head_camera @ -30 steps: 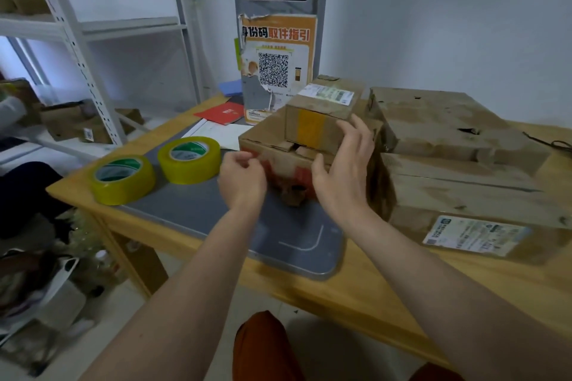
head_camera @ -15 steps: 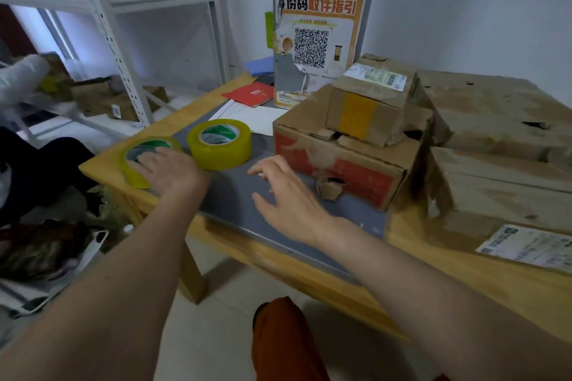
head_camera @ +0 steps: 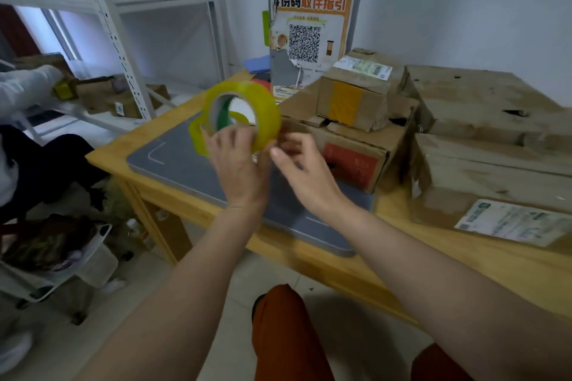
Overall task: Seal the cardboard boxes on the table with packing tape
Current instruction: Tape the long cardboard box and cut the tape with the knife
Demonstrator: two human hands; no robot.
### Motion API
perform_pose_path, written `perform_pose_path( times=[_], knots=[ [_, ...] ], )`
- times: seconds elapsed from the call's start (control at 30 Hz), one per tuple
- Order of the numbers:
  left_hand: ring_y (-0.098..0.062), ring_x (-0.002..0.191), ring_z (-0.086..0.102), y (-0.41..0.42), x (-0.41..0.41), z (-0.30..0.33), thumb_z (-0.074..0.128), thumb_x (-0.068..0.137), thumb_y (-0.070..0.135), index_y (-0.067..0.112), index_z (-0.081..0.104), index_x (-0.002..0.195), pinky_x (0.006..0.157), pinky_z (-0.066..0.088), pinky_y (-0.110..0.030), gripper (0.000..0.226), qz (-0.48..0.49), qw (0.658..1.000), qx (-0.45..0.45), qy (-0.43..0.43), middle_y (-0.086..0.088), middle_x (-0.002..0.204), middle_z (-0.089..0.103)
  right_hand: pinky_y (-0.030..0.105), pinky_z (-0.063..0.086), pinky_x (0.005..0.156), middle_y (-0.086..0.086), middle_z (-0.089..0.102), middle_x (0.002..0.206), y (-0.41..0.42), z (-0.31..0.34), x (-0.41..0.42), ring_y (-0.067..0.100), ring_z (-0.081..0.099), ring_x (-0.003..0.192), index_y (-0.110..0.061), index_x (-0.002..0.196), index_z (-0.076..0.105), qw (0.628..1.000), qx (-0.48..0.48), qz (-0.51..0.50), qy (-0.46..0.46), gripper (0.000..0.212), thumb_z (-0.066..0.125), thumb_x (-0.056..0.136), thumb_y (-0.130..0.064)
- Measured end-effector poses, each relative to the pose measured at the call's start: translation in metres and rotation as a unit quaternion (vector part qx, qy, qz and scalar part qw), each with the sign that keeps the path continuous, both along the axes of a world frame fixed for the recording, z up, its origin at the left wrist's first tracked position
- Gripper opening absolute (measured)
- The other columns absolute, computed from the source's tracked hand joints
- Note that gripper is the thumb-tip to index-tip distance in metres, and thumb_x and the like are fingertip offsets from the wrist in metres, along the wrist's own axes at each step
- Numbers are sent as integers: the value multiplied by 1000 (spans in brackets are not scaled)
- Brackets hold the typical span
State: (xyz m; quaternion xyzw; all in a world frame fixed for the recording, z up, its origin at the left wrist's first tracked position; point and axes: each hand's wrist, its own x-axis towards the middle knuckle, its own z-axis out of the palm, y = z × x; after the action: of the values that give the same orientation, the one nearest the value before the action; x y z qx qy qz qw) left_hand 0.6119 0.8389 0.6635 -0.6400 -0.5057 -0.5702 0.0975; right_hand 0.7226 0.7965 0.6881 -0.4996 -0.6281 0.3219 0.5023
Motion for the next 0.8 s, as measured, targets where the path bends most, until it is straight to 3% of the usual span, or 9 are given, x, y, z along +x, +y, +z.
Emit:
perform_pose_path(
  times=[0.07,0.13,0.2,0.27,0.33,0.4,0.57,0.7,0.8],
  knots=[
    [-30,101,49,-10,24,6,58,87,10,-1,60,97,100,37,-70,15,-141,990,16,-9,-24,98,62,16,47,80,-10,60,101,-10,9,10,-3,59,90,-16,114,48,995,57,-32,71,24,56,96,-29],
    [-37,107,54,-24,47,8,55,86,8,9,48,113,98,44,-62,28,-242,969,-47,-22,-31,111,60,14,47,76,-10,62,93,-20,21,25,-3,60,84,-15,105,52,987,106,-61,108,14,56,97,-27],
    [-41,107,58,-36,67,10,54,86,24,12,44,118,92,49,-53,36,-292,951,-96,-34,-31,116,58,15,46,68,-12,62,78,-31,34,43,-1,59,72,-17,92,56,979,124,-77,140,12,53,98,-26],
    [-32,105,60,-45,85,13,53,85,40,2,52,120,88,50,-37,52,-332,936,-102,-57,-23,114,60,24,45,62,-4,60,69,-37,45,62,9,55,66,-10,80,58,975,112,-97,168,26,52,99,-27],
    [-20,100,60,-52,102,18,52,89,42,-3,55,119,81,47,-23,54,-358,929,-79,-55,-16,110,63,35,46,67,13,60,76,-42,53,82,23,55,71,1,86,62,967,84,-107,215,34,52,99,-29],
    [-11,86,58,-59,119,23,49,95,38,-2,56,115,73,44,-16,46,-372,925,-52,-59,-5,99,63,35,51,74,13,69,85,-49,56,101,24,64,79,-3,95,66,959,64,-102,255,34,48,100,-31],
    [3,75,55,-74,163,45,42,104,28,9,62,104,68,43,-16,28,-427,875,-114,-198,16,85,61,48,48,98,16,69,109,-68,54,132,30,64,104,-12,106,65,966,74,-124,214,28,41,103,-26],
    [6,60,49,-79,186,58,47,105,30,22,51,71,59,38,-10,35,-444,819,-215,-292,23,61,55,49,50,94,16,67,112,-78,54,152,30,63,106,-9,112,60,973,82,-163,140,26,42,101,-24],
    [-7,79,62,-79,199,63,54,101,38,12,64,84,79,51,-27,33,-487,751,-301,-328,7,80,68,46,52,92,15,68,111,-84,54,167,29,64,104,-10,111,60,969,80,-190,140,24,39,104,-19]
  ],
)
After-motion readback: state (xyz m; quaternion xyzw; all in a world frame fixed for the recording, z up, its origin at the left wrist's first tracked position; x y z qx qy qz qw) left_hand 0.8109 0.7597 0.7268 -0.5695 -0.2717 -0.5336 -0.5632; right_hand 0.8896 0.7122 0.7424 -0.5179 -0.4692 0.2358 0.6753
